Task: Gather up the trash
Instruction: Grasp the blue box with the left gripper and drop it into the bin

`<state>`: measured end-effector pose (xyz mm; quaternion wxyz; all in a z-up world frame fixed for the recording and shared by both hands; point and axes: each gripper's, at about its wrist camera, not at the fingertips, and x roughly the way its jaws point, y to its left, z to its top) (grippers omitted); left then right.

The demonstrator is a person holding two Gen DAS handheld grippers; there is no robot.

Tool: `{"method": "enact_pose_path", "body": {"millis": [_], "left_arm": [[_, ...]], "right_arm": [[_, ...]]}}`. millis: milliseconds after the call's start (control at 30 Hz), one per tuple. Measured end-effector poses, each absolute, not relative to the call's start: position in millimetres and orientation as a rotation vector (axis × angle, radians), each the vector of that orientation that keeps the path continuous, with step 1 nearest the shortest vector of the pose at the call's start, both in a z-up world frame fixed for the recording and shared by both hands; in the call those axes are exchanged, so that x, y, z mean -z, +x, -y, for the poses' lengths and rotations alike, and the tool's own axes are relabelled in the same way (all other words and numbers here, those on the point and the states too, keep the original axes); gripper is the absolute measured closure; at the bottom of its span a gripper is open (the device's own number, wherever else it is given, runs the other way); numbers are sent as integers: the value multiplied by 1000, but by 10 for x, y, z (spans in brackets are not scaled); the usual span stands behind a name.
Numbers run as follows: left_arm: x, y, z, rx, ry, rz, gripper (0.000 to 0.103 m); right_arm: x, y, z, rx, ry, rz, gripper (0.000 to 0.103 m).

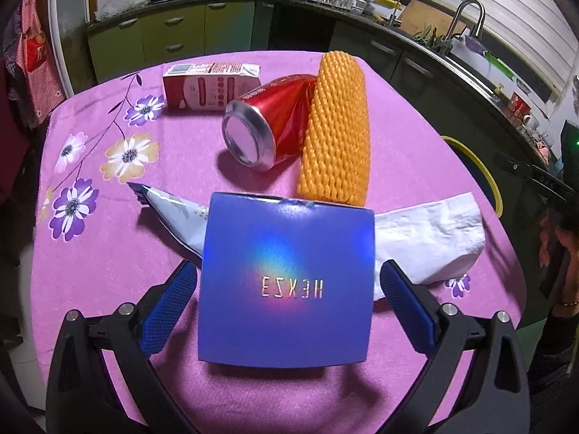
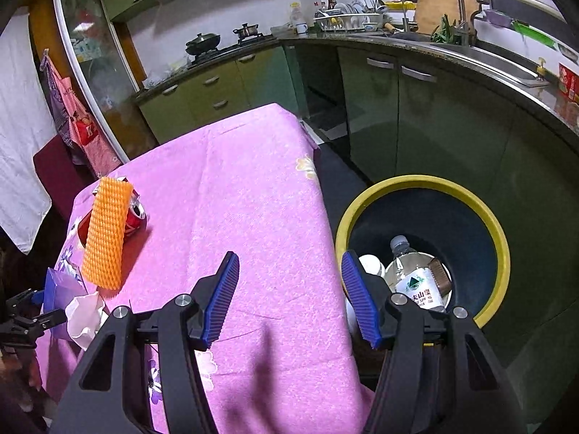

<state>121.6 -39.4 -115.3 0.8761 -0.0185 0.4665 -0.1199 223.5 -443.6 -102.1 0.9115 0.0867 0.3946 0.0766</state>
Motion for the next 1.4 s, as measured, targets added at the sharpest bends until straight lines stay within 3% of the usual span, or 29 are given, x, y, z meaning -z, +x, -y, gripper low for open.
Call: {"method": "enact_pose_path", "body": {"millis": [133,267,500,900,1067,1400], "left_arm": [[1144,1194,403,246,-25,-963,9],[1119,1169,427,243,-4,-958,26],[1066,1114,397,255,-20,-947,28],[412,964,483,413,-71,-827,28],[165,1242,1021,584,-36,-824,28],[-33,2021,3012,943,93,-853,27]], "right_arm": [[1045,2247,4395,-165,176,-823,44],[1052,2237,4382,-168,179,-825,43],[1009,2184,4346,-180,179,-819,43],[916,1989,4553,-147,240,-782,43],[842,1811,4853,-91,280,-741,43],[833,1278,5741,72,385,-684,43]]}}
